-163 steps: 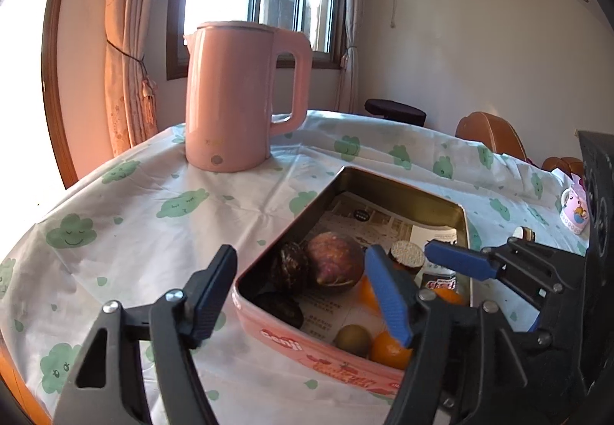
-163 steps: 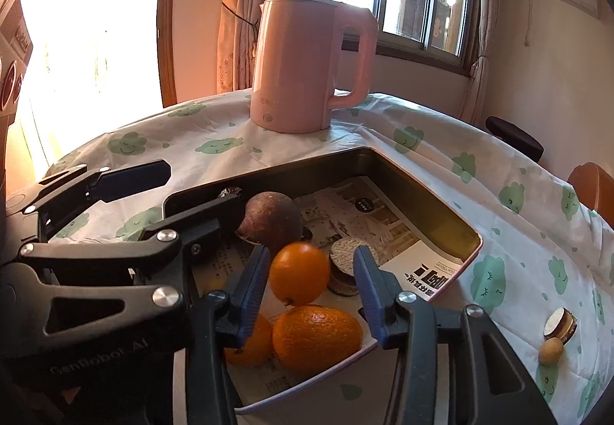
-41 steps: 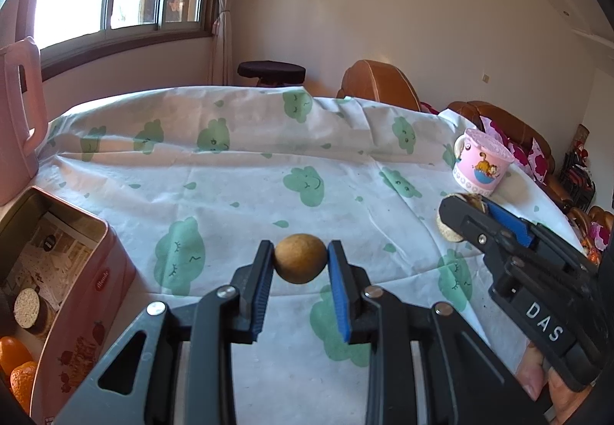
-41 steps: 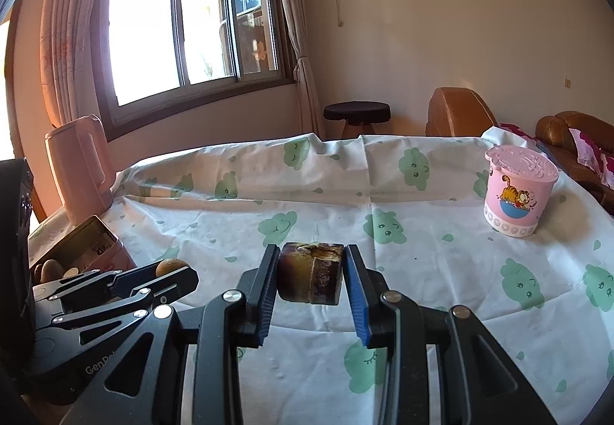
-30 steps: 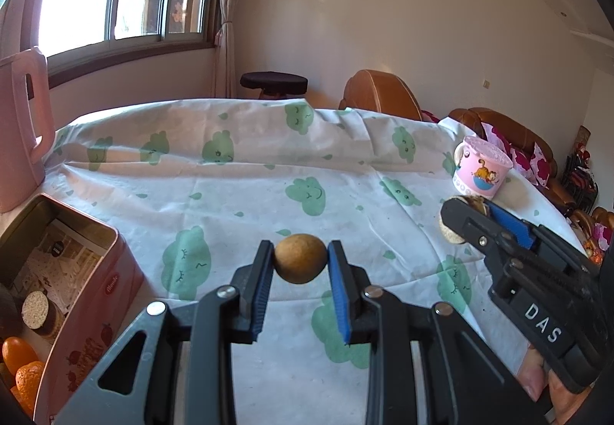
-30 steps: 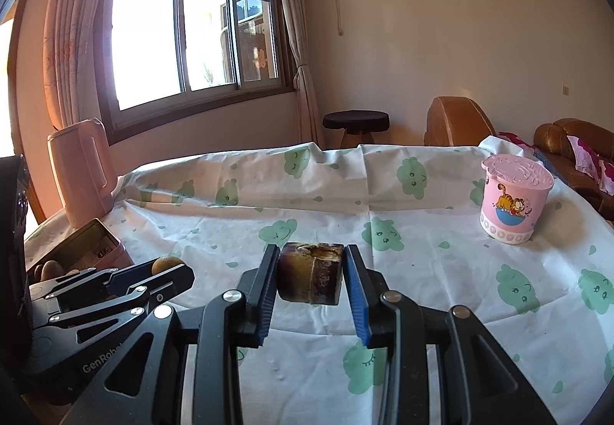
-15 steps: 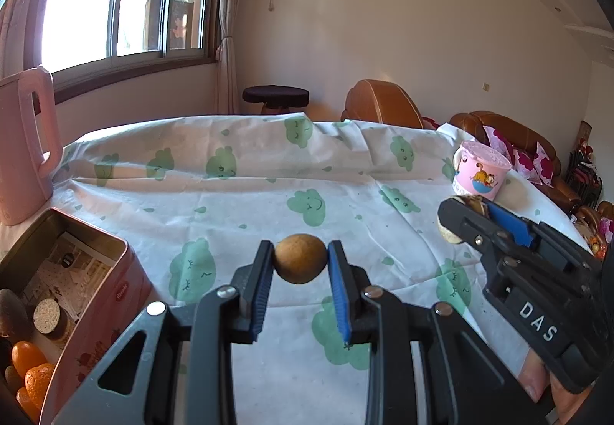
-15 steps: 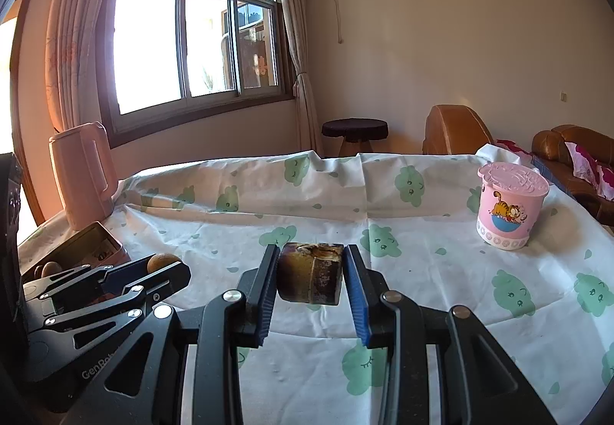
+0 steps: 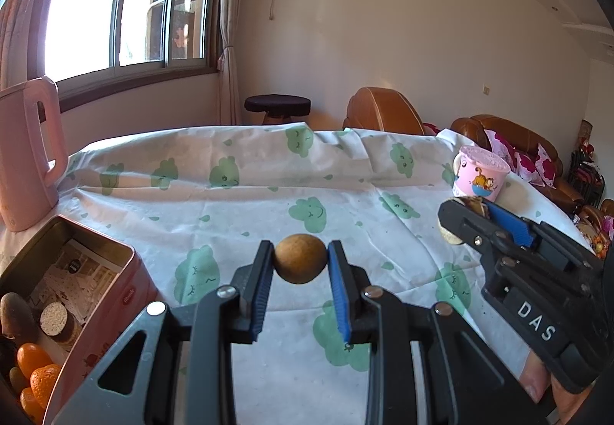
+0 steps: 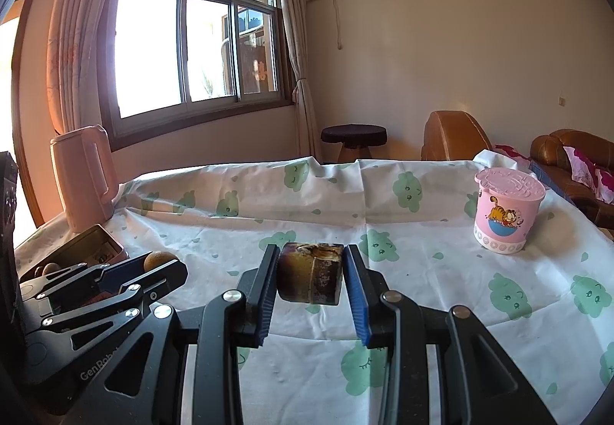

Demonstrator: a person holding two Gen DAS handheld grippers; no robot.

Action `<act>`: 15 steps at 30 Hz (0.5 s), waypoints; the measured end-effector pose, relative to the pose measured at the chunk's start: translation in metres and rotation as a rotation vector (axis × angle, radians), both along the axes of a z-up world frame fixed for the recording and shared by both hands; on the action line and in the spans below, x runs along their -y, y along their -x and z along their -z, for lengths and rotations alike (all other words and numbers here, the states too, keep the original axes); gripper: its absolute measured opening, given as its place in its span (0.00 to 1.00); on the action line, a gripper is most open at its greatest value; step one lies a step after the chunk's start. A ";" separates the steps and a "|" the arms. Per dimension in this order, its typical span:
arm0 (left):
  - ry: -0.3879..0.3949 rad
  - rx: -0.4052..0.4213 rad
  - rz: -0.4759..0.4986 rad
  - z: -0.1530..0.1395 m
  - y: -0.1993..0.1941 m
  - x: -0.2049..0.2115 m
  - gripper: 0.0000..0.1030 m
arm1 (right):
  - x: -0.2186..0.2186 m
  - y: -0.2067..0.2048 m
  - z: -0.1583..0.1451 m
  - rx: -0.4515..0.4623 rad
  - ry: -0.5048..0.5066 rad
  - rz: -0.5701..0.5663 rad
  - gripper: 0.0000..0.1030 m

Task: Organize fruits
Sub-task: 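Lift the jar in the right tool while the left tool lifts the brown fruit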

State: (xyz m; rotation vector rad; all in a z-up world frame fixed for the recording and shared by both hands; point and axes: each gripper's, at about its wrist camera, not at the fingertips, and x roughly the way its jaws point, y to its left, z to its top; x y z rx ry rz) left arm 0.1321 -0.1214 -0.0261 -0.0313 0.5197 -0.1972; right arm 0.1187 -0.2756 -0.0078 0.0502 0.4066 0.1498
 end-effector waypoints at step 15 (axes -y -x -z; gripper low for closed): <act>-0.030 0.059 -0.007 -0.004 0.011 0.004 0.29 | -0.001 0.010 -0.002 0.045 0.008 0.003 0.35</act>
